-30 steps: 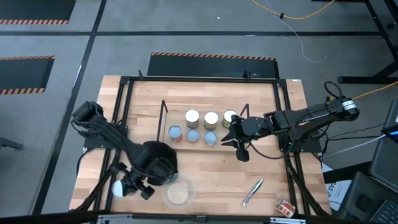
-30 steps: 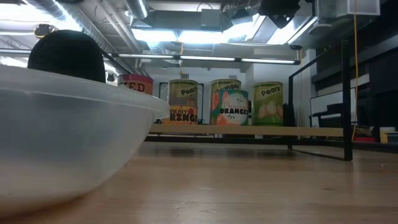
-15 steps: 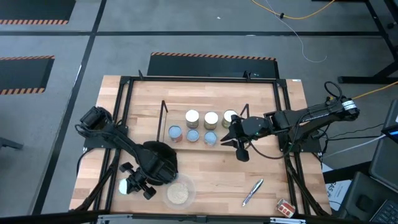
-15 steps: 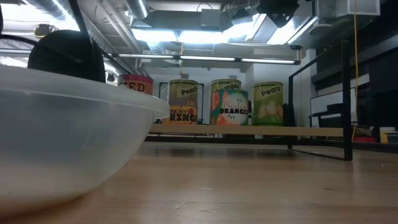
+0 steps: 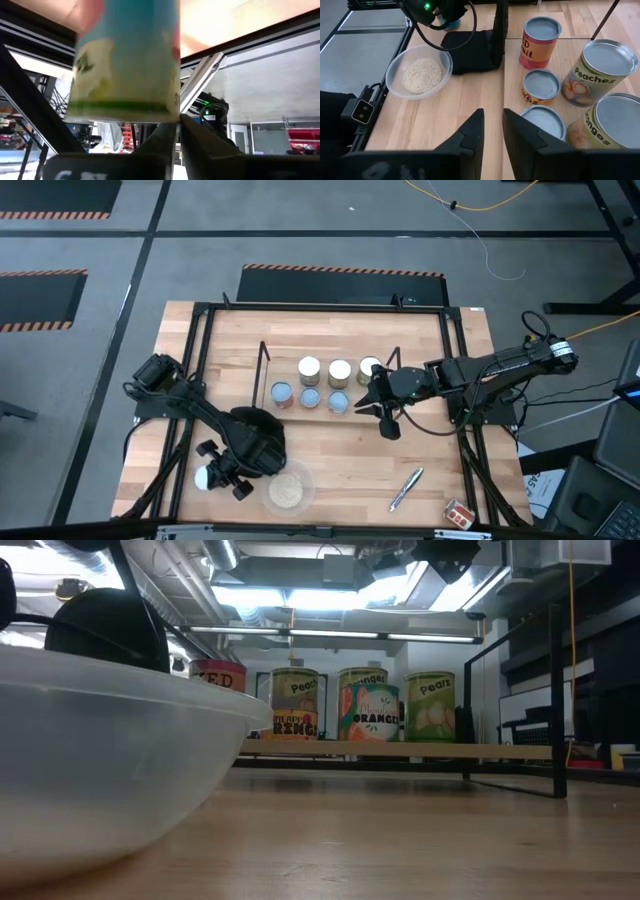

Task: Pick and place cans onto a shelf
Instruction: Put the large canned tomatoes on the shelf

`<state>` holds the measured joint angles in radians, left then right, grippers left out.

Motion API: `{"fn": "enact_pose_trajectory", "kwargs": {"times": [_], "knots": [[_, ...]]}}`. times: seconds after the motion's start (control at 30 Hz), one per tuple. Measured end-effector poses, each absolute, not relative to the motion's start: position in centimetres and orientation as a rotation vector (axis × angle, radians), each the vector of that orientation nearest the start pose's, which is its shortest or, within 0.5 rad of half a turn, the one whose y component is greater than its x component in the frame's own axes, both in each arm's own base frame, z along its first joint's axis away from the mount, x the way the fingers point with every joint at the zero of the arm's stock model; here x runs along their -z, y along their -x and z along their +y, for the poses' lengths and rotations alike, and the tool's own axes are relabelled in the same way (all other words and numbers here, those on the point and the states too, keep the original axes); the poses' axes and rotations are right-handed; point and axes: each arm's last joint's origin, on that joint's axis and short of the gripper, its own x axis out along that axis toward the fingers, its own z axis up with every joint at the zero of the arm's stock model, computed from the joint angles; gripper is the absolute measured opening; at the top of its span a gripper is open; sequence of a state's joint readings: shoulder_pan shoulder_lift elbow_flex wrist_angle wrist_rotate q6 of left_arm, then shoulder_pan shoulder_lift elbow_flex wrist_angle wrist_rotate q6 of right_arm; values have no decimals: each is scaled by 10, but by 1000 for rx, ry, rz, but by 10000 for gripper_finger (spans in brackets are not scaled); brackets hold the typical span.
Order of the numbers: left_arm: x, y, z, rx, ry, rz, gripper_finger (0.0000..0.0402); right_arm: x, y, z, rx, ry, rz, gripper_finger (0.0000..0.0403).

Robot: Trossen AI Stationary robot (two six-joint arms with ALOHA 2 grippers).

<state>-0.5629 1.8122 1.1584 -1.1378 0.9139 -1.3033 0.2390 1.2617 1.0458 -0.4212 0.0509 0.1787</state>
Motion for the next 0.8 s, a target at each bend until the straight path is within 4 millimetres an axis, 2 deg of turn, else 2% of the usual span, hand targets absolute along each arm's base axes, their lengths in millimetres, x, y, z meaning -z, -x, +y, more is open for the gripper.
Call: {"fn": "enact_pose_trajectory", "kwargs": {"times": [0.33, 0.47, 0.6, 0.8], "knots": [[-174, -238, -176, -365, 1016, 2295, 74, -304, -262, 62, -124, -80, 645, 74], [-177, -238, -177, -369, 1014, 2283, 80, -304, -262, 62, -125, -80, 645, 74], [-190, -246, -180, -343, 982, 2210, 78, -304, -262, 62, -124, -81, 645, 74], [-220, -260, -187, -314, 922, 2068, 81, -304, -262, 62, -116, -105, 647, 74]]}}
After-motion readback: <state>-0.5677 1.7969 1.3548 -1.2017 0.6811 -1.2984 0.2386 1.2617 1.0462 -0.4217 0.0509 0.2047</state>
